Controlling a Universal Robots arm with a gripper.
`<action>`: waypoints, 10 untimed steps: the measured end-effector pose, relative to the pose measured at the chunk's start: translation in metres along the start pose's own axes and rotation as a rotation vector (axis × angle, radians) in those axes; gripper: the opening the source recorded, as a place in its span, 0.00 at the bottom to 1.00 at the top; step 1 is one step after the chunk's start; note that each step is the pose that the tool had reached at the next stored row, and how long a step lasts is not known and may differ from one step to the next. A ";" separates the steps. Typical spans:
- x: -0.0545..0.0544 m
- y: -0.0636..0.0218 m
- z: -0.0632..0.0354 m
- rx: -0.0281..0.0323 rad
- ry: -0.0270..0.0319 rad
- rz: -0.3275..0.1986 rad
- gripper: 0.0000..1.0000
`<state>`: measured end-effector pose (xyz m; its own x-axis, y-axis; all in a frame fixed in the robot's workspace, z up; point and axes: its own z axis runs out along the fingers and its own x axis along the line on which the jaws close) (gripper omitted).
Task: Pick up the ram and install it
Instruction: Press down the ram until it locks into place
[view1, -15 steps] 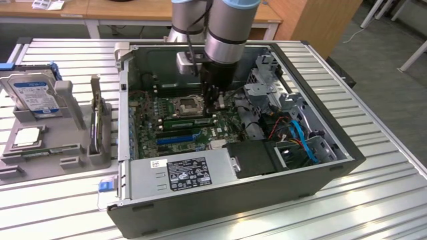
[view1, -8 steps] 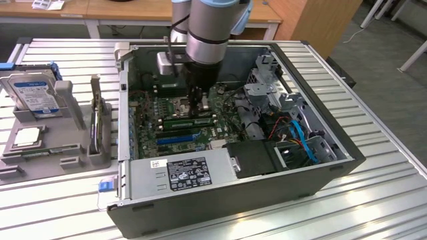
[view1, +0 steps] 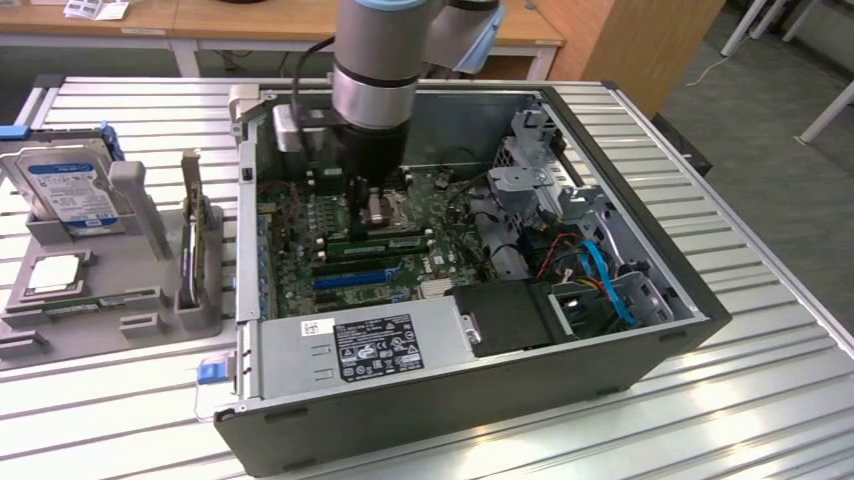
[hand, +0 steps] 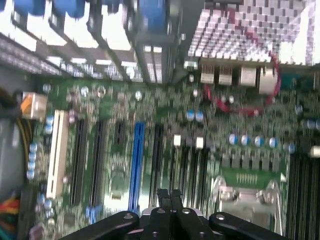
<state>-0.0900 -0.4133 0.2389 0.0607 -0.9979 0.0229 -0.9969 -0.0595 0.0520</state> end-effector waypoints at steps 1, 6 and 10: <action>0.000 0.0045 0.0002 -0.0002 0.0015 0.000 0.10; -0.001 0.0189 0.0023 -0.0003 0.0055 0.000 0.10; -0.001 0.0186 0.0096 -0.0004 0.0057 0.000 0.10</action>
<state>-0.1091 -0.4133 0.2303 0.0608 -0.9977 0.0286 -0.9969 -0.0592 0.0524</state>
